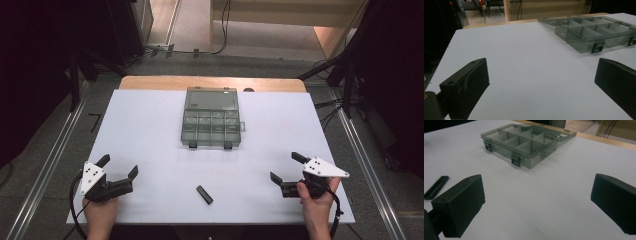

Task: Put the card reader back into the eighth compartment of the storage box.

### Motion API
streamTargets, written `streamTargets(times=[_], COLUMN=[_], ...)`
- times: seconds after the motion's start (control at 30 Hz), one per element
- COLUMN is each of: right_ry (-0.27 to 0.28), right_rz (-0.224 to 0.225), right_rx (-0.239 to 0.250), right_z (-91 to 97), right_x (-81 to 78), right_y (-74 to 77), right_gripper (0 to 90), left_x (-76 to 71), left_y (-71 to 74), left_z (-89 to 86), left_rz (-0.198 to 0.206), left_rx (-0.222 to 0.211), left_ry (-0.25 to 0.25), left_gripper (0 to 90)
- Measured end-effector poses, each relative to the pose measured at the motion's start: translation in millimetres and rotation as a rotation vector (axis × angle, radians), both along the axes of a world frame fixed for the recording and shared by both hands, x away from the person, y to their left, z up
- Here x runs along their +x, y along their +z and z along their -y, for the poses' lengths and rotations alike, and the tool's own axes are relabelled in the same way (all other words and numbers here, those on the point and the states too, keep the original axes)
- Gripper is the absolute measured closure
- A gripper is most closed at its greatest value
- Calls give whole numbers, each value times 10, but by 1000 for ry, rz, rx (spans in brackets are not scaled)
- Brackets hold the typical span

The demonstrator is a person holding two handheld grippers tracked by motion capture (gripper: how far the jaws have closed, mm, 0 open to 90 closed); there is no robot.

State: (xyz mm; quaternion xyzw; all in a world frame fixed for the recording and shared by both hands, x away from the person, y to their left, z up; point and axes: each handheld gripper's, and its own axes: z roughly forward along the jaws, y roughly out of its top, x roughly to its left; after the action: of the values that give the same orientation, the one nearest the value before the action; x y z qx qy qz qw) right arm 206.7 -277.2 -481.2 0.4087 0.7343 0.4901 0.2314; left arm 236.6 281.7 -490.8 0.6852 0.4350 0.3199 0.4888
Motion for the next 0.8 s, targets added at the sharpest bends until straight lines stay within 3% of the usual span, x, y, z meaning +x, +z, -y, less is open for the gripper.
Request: streamTargets(times=[0.3, 0.53, 0.8], right_ry=[49, 69, 119], right_rz=[-28, -39, -62], right_rx=[-18, -9, -41], right_z=[-203, -279, -451], right_x=[15, 48, 76], right_y=[130, 184, 239], right_gripper=[0, 0, 0], left_x=[-1, 16, 29], left_y=[4, 6, 3], left_z=[-32, -21, -7], left_rz=[-1, -16, -23], left_rx=[-25, -17, -2], left_ry=[6, 5, -4], left_gripper=[0, 0, 0])
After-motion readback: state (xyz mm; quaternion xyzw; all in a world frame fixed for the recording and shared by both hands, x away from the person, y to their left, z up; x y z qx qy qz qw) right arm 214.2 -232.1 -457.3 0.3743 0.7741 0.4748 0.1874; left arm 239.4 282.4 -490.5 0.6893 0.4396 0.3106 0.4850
